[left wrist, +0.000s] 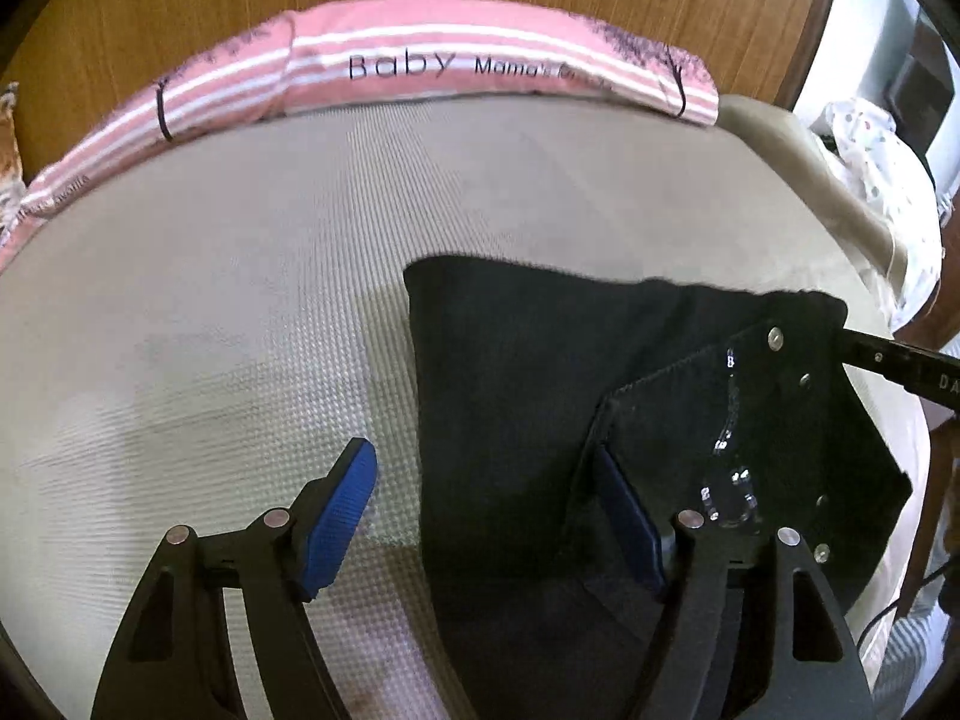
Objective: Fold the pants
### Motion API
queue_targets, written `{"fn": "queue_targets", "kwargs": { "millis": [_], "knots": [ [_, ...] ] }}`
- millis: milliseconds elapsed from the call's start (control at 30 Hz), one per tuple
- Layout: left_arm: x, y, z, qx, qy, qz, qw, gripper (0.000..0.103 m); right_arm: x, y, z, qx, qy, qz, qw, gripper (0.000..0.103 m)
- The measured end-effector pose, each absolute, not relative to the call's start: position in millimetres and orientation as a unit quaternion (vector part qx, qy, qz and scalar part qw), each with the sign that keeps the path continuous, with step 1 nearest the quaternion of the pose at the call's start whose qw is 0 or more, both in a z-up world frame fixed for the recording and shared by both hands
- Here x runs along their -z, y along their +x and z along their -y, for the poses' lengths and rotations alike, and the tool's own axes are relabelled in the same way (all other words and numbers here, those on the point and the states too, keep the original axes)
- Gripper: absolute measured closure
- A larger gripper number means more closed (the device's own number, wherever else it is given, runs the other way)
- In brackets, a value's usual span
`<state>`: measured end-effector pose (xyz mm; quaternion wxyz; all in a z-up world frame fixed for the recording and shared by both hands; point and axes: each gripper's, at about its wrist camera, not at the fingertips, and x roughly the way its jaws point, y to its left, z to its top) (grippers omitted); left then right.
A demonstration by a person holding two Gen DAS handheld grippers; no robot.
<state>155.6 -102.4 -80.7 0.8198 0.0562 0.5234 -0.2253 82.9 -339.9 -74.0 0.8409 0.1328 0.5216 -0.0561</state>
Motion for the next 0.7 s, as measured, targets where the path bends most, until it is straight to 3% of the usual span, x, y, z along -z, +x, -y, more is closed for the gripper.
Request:
{"fn": "queue_targets", "kwargs": {
  "millis": [467, 700],
  "knots": [
    [78.9, 121.7, 102.1, 0.222, 0.077, -0.527, 0.817, 0.029, 81.5, 43.4, 332.8, 0.052, 0.146, -0.534, 0.831, 0.089],
    [77.8, 88.1, 94.7, 0.227, 0.082, -0.528, 0.814, 0.029, 79.7, 18.6, 333.1, 0.038, 0.162, -0.530, 0.831, 0.079]
  ]
}}
